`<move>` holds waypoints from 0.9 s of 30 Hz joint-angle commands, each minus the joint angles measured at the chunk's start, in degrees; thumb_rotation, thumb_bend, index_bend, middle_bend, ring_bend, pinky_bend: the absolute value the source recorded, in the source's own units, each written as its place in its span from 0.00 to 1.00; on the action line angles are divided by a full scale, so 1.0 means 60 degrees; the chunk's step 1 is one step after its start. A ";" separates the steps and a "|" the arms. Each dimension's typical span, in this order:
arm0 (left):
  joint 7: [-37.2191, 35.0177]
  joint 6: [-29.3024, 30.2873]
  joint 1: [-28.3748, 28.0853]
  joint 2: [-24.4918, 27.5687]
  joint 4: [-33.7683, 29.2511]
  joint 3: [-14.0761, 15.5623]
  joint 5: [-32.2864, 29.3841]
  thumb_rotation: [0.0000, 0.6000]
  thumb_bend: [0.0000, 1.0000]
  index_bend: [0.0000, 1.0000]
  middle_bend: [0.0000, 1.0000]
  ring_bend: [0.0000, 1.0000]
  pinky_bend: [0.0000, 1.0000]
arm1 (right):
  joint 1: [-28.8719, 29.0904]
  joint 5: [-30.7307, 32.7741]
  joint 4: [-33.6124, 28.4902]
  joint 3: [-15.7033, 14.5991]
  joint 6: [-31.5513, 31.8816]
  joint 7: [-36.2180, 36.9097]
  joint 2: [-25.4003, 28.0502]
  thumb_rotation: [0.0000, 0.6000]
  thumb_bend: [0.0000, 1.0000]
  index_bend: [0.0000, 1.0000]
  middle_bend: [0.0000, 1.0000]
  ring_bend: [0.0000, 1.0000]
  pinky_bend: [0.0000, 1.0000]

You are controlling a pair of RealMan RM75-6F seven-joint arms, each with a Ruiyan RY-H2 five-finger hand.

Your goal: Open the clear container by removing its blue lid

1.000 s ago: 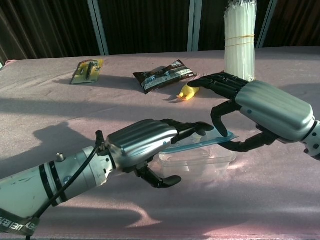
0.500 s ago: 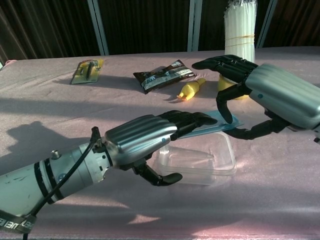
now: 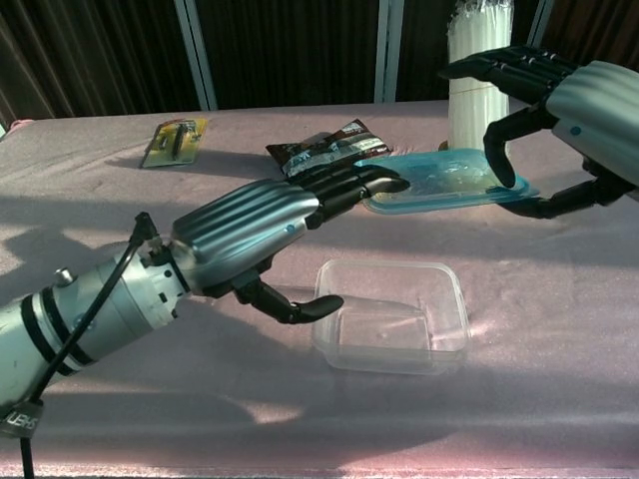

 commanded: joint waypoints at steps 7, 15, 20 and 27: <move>0.0106 0.0465 0.0592 0.0986 -0.0412 0.0170 -0.0223 1.00 0.31 0.00 0.00 0.00 0.00 | -0.0348 0.1113 0.1194 0.0198 -0.1202 -0.0065 0.0062 1.00 0.73 0.75 0.18 0.00 0.00; -0.0365 0.1217 0.1534 0.1792 -0.0266 0.0603 -0.0402 1.00 0.32 0.00 0.00 0.00 0.00 | -0.0372 0.1339 0.2227 -0.0060 -0.2161 0.0157 -0.0668 1.00 0.73 0.57 0.18 0.00 0.00; -0.0800 0.1560 0.1929 0.1894 0.0047 0.0764 -0.0377 1.00 0.32 0.00 0.00 0.00 0.00 | -0.0380 0.1285 0.2326 -0.0213 -0.2343 0.0151 -0.0840 1.00 0.70 0.45 0.17 0.00 0.00; -0.1080 0.2039 0.2293 0.2125 0.0151 0.0898 -0.0135 1.00 0.32 0.00 0.00 0.00 0.00 | -0.0698 0.1460 0.0869 -0.0494 -0.2806 -0.0344 0.0078 1.00 0.45 0.10 0.02 0.00 0.00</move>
